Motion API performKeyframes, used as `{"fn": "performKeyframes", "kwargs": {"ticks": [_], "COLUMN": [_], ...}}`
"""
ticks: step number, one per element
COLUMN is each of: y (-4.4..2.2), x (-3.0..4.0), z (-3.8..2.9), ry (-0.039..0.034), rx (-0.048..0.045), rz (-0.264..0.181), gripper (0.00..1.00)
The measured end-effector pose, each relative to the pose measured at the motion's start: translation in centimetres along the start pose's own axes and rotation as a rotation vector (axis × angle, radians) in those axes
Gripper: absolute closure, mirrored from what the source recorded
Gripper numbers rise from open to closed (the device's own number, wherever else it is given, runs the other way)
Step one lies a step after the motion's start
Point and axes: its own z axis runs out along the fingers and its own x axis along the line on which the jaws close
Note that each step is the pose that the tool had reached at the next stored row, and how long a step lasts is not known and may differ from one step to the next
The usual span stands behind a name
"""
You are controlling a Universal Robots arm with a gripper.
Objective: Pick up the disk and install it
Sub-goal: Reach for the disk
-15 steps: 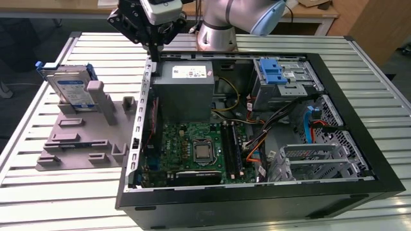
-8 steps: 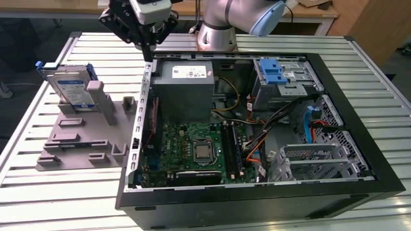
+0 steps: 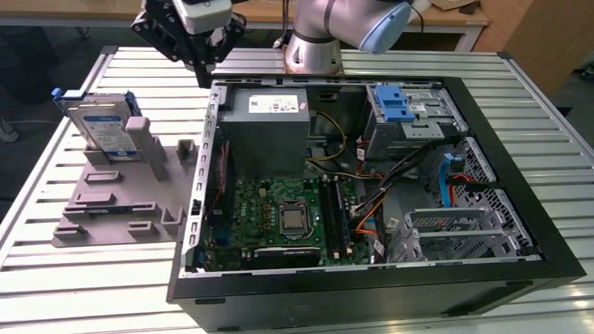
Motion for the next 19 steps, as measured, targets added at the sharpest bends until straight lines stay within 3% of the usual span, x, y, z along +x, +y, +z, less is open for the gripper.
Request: {"fn": "performKeyframes", "kwargs": {"ticks": [19], "y": [0.53], "x": [2.84], "z": [0.02], "ry": [0.0001], "rx": [0.0002], "rz": [0.000], "gripper": [0.89]}}
